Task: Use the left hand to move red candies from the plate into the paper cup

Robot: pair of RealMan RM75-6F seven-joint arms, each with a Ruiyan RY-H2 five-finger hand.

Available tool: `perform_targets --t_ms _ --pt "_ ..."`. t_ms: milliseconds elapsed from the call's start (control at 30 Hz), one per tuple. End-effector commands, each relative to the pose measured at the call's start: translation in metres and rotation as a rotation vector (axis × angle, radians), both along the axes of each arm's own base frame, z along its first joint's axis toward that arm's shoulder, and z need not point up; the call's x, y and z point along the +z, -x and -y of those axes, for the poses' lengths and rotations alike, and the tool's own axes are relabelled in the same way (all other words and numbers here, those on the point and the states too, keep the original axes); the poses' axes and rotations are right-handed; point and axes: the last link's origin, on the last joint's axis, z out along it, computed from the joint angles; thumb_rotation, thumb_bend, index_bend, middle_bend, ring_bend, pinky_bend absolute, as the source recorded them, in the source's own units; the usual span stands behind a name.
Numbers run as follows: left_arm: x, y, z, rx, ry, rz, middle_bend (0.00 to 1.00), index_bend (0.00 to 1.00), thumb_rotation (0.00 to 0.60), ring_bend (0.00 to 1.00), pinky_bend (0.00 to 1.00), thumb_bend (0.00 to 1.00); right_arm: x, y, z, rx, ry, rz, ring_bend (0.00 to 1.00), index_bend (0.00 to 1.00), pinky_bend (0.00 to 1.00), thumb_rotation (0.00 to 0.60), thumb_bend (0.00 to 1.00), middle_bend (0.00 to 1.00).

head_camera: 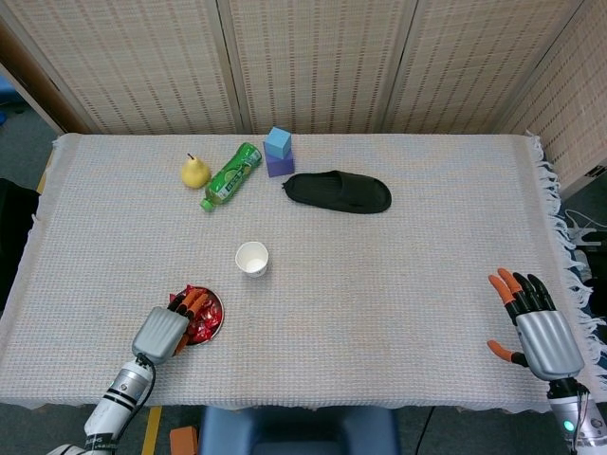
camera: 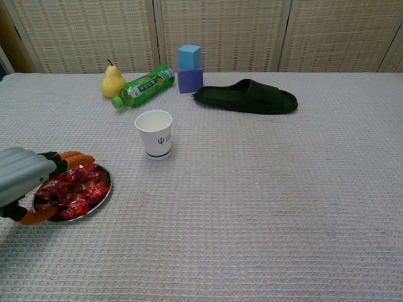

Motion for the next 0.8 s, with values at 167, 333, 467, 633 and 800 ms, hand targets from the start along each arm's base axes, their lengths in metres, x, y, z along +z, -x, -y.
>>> perform_targets --t_ms 167,333,467,633,800 --pt "-0.009 -0.001 -0.002 -0.004 -0.001 -0.044 0.07 0.10 0.600 0.20 0.90 0.37 0.001 0.000 0.000 0.001 0.001 0.002 0.00 0.00 0.00 0.600 0.04 0.00" --pt "-0.012 -0.001 -0.003 -0.013 -0.008 -0.053 0.10 0.16 0.600 0.25 0.90 0.38 0.000 0.001 0.000 -0.004 -0.001 0.001 0.00 0.00 0.00 0.600 0.04 0.00" --pt "-0.014 -0.002 -0.003 -0.030 -0.010 -0.058 0.14 0.20 0.600 0.31 0.90 0.37 0.000 0.001 0.001 -0.005 0.000 0.000 0.00 0.00 0.00 0.600 0.04 0.00" --pt "-0.015 -0.004 -0.004 -0.039 -0.012 -0.058 0.16 0.21 0.600 0.31 0.91 0.38 0.000 0.001 0.000 -0.006 -0.001 -0.001 0.00 0.00 0.00 0.600 0.04 0.00" --pt "-0.017 -0.003 -0.005 -0.043 -0.017 -0.059 0.20 0.24 0.600 0.34 0.91 0.37 0.001 0.001 0.000 -0.007 0.002 0.000 0.00 0.00 0.00 0.600 0.04 0.00"
